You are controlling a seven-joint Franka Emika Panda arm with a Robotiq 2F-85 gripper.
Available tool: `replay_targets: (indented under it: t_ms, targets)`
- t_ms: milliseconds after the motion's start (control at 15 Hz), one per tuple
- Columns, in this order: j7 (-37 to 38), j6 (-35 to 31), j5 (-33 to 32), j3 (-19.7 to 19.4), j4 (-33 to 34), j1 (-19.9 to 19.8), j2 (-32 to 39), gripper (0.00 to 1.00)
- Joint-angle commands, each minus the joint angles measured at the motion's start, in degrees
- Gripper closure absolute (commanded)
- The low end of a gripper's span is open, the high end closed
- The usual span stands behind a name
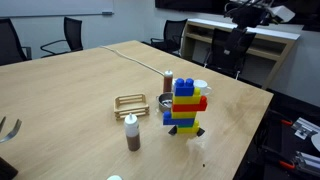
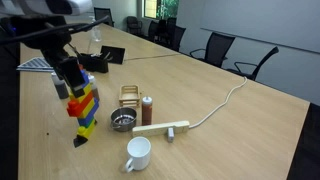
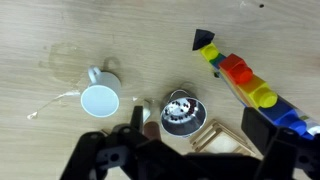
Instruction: Remove the blue toy from the top of the toy tower and put it on the table
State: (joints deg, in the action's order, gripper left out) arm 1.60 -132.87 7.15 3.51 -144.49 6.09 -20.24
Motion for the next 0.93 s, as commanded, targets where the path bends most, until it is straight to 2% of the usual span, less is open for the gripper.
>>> replay_targets:
  t_ms: [0,467,867]
  targets:
    - [-0.04,0.14,0.07,0.18,0.09,-0.18,-0.01,0.0]
    - [-2.85,3.06,-0.56,-0.46,3.1,-0.04,2.72,0.0]
    - [-10.92,5.44,-5.04,2.32,8.89,2.76,8.95,0.0]
